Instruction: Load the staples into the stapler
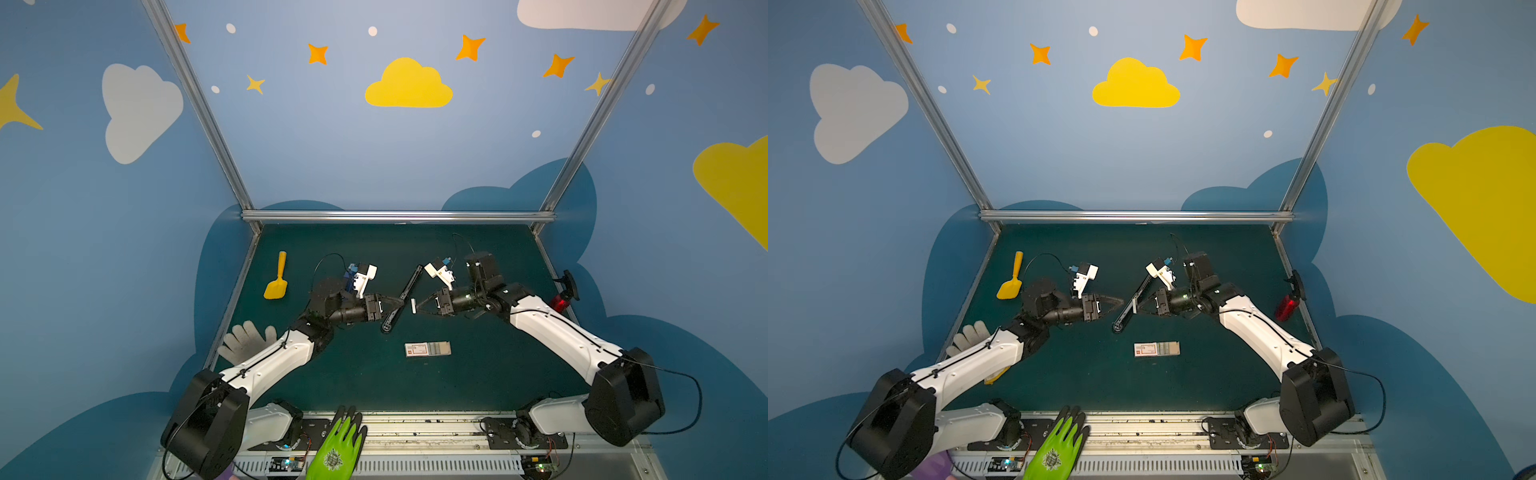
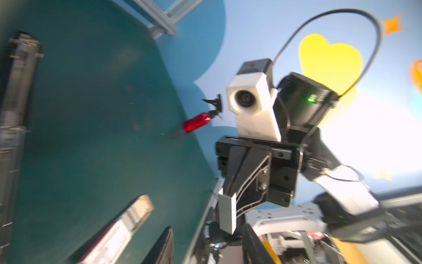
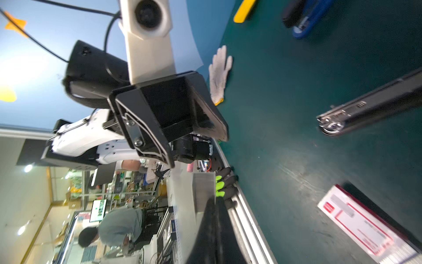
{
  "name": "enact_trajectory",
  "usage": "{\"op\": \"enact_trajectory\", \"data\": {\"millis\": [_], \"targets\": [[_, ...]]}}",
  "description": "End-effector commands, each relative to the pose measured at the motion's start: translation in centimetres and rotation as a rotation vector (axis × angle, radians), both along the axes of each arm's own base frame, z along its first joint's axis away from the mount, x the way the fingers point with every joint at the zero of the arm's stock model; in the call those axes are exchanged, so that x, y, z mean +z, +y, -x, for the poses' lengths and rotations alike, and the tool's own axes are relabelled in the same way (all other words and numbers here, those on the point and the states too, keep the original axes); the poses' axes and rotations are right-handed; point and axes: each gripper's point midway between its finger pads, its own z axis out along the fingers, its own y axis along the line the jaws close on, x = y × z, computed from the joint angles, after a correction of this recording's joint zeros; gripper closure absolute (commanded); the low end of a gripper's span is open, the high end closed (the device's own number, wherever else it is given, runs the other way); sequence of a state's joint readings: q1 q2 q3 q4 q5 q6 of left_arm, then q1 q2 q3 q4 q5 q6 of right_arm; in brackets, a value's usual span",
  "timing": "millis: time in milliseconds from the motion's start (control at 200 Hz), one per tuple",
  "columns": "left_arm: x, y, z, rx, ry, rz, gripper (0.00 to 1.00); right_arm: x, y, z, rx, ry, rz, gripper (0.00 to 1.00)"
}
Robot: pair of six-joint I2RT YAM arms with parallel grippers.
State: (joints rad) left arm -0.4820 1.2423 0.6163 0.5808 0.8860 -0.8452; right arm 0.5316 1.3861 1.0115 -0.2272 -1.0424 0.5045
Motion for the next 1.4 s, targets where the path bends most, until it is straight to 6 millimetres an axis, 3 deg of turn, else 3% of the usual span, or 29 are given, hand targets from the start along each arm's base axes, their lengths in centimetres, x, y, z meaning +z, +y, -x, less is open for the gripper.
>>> {"op": "enact_trajectory", "data": {"millis": [0,626,976,1162,1277,1392], "targets": [[3.6,-0.6,1.7,-0.097,-0.096,0.097,0.50,1.8,0.4,1.2,0.103,0.000,-0.114,1.00],[5.6,-1.1,2.0,-0.111,-0.129,0.139,0.64,1.9,0.9,2.7,0.189,0.037,-0.160,1.00],[5.6,-1.1,2.1,-0.111,-0.128,0.142,0.79,1.6,1.0,2.9,0.196,0.045,-0.161,1.00],[5.5,-1.2,2.3,-0.121,-0.127,0.142,0.81,1.7,1.1,2.9,0.196,0.045,-0.164,1.00],[5.6,-1.4,2.4,-0.131,-0.126,0.141,0.74,1.6,1.1,2.8,0.193,0.048,-0.165,1.00],[5.4,-1.5,2.5,-0.137,-0.125,0.137,0.78,1.6,1.1,2.7,0.187,0.047,-0.168,1.00]]}}
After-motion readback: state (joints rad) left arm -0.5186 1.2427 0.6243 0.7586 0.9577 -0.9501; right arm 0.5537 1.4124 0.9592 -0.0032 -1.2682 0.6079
